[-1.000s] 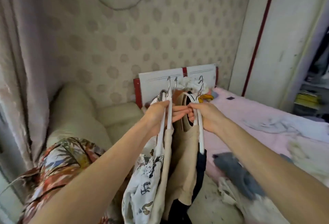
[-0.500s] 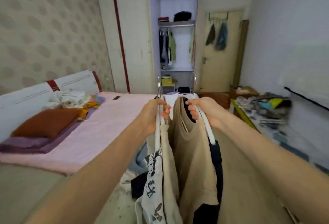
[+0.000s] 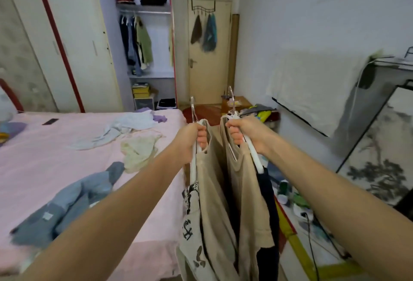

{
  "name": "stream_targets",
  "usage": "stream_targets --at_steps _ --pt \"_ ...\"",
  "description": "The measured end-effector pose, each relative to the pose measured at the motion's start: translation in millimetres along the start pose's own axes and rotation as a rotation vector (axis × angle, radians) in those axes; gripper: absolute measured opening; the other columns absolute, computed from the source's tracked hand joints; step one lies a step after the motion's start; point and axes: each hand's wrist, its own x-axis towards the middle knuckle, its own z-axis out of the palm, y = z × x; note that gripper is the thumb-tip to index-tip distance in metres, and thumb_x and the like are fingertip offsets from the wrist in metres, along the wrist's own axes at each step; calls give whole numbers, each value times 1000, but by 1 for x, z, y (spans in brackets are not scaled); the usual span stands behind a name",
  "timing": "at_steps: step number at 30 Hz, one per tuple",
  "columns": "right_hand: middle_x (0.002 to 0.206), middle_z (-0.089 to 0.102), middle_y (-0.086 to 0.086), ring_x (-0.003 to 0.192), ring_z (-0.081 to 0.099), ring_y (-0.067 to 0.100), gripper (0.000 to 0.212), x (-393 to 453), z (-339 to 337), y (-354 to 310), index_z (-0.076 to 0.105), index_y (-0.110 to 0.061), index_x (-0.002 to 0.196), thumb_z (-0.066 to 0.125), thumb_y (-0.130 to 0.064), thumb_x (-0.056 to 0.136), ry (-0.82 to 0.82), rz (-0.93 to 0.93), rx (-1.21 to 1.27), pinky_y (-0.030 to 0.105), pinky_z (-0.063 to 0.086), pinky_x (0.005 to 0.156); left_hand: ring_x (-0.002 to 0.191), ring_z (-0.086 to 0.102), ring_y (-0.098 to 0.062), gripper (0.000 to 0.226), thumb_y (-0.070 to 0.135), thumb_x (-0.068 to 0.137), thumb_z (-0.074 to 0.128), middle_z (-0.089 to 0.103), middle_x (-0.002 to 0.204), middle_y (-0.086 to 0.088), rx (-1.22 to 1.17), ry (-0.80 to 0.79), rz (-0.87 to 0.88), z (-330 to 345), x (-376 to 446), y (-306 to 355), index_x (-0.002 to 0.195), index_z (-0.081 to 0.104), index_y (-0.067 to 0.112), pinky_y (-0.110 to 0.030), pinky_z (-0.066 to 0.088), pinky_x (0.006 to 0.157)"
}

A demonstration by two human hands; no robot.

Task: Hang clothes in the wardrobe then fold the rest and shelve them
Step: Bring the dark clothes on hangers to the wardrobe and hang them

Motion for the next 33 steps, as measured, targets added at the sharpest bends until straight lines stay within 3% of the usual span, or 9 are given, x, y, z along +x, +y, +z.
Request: stream_targets --at_steps 10,17,23,28,33 --pt "39 34 -6 27 29 5 32 167 -118 -1 40 -13 71 33 -7 102 124 21 -82 16 24 28 25 26 -4 37 5 99 26 29 36 7 25 0 -71 52 207 4 64 31 17 -13 21 28" --pt "45 36 -3 30 29 7 28 330 -173 -26 47 -10 75 38 -8 101 283 34 -126 18 25 30 27 26 -4 35 3 98 29 31 48 4 131 92 -15 52 374 53 66 35 15 -13 22 29" --pt "46 46 1 33 40 10 23 479 -213 -63 51 -7 80 41 -10 101 283 109 -61 19 34 34 26 28 -5 31 1 96 30 29 58 1 204 139 -26 51 532 112 68 35 14 -11 23 30" --pt "56 47 4 39 44 11 27 607 -252 -80 52 -7 78 43 -15 102 244 177 -14 19 40 36 25 29 -5 35 2 97 29 32 37 5 223 103 -65 49 663 132 65 34 16 -10 21 30" --pt "56 51 3 47 46 11 22 771 -292 -116 54 -5 83 44 -12 101 212 233 14 18 41 37 26 30 -5 31 3 96 30 33 48 3 187 176 -43 47 825 171 68 36 15 -12 23 29"
